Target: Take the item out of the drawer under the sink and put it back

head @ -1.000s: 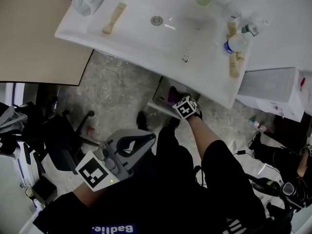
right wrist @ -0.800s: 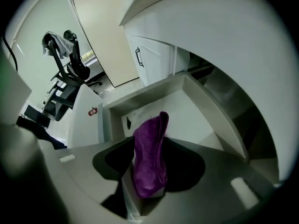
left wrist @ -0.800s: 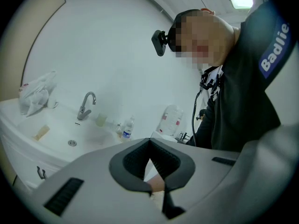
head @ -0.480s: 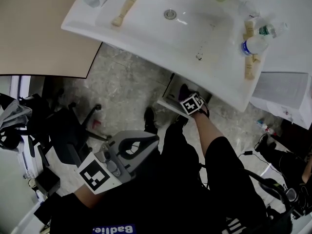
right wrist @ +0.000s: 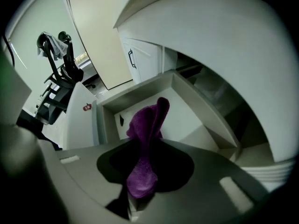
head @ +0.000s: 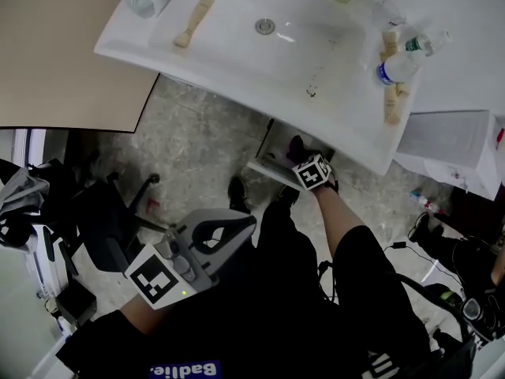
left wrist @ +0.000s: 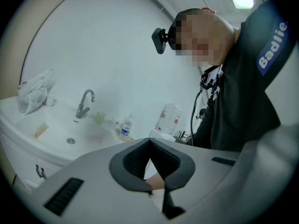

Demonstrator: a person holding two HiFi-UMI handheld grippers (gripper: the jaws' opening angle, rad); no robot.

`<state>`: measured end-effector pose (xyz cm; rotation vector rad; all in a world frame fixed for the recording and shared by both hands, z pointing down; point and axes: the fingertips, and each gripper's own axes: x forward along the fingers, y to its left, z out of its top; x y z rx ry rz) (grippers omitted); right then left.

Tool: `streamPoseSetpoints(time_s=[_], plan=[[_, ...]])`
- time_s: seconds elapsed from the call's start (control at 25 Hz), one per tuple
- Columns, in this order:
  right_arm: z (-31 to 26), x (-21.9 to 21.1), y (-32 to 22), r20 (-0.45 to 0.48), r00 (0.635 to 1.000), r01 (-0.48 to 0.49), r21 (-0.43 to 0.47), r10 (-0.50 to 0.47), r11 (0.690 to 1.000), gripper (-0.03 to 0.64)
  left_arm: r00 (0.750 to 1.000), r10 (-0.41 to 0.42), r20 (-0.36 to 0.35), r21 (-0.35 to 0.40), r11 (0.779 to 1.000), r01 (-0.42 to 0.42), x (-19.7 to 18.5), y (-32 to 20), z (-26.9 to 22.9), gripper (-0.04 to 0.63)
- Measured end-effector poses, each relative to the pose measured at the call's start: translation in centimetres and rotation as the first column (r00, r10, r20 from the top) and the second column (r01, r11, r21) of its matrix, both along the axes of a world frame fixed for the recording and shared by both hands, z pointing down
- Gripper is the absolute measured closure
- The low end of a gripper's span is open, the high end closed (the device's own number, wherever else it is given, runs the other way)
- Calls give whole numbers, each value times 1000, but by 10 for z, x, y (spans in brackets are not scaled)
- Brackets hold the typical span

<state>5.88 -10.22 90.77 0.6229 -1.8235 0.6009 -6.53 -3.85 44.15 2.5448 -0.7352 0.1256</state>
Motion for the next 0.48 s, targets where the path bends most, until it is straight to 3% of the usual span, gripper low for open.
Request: streamPoseSetpoints(time_s=[0.24,0.48], plan=[[-64,7,15,77,997,-28,62,23,998,535,999,42,-21,40,998,-41,13,5,-24,606],[-139,15,38,180,977,-133,119,111,984,537,998,64,-27,101,993,-61,20,11,-56,606]])
